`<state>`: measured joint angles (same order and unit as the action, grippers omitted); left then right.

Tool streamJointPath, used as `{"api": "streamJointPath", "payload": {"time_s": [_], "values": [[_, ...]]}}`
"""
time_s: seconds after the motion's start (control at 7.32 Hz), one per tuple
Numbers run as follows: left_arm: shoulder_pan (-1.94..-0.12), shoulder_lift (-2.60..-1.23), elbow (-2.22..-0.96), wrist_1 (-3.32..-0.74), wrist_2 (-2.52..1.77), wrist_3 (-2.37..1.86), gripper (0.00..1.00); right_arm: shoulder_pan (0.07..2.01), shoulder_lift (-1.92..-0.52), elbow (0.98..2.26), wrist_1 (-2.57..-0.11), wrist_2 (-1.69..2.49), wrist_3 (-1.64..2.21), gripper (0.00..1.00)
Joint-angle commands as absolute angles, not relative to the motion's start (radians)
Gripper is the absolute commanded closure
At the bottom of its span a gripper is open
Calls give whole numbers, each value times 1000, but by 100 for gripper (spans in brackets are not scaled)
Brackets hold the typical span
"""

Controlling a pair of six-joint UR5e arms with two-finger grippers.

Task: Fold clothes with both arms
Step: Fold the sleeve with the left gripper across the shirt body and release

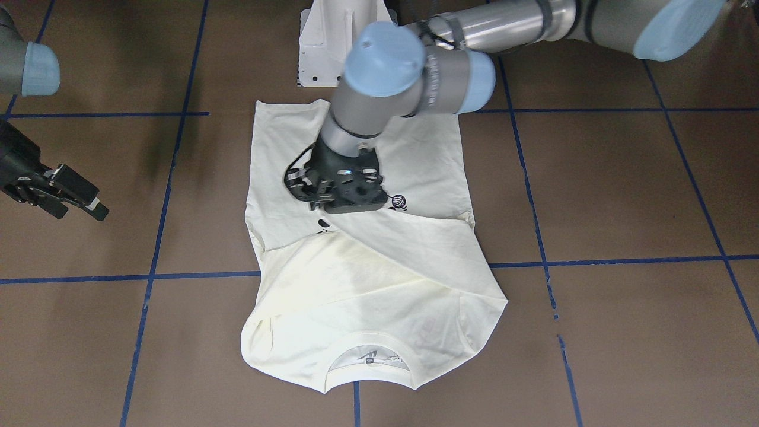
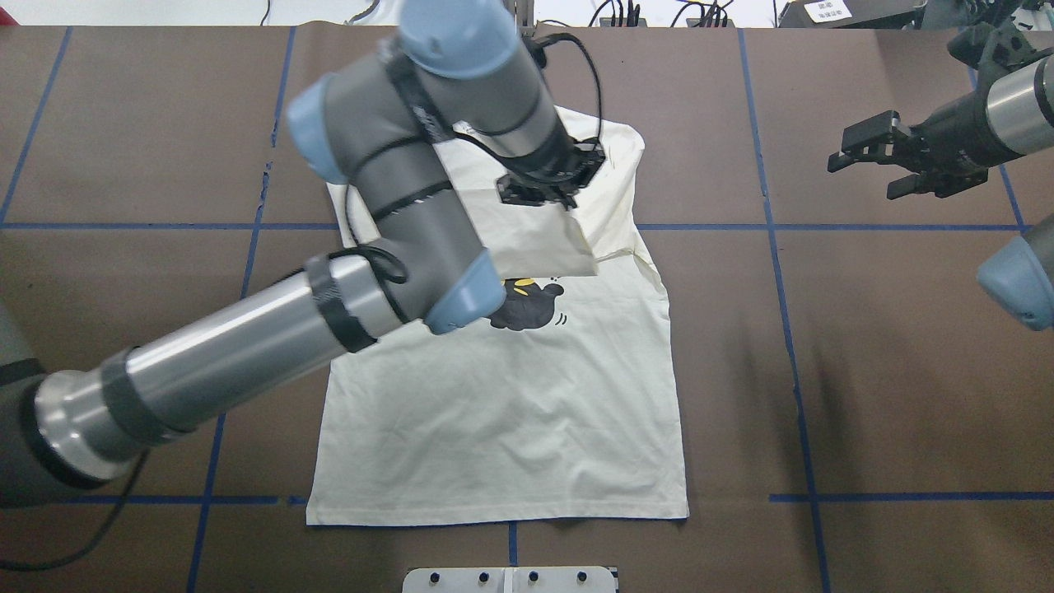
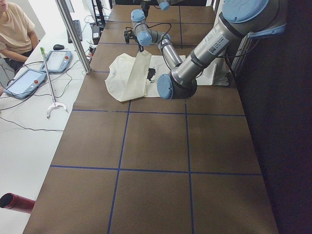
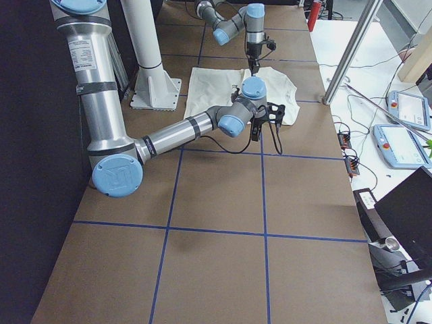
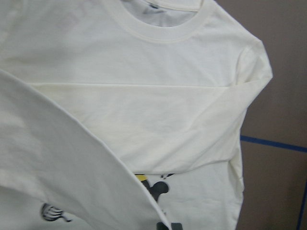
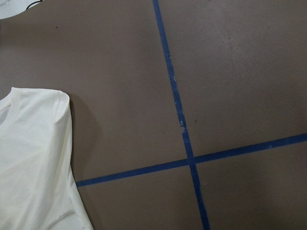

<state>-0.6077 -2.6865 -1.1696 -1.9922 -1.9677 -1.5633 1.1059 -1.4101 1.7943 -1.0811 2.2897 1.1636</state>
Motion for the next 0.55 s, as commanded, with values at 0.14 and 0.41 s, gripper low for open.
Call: {"api": "streamJointPath", "payload": {"time_s": [0.14,0.41], "values": [[-479,-2849,-822,-2321,-1671,-1721,32,1115,-1424,1799,-1080,2293,1154,0],[-483,-2579,-1194,-2310,-1693,-1707,24,1097,-1407,1796,-1080,2283,1173,0]]}}
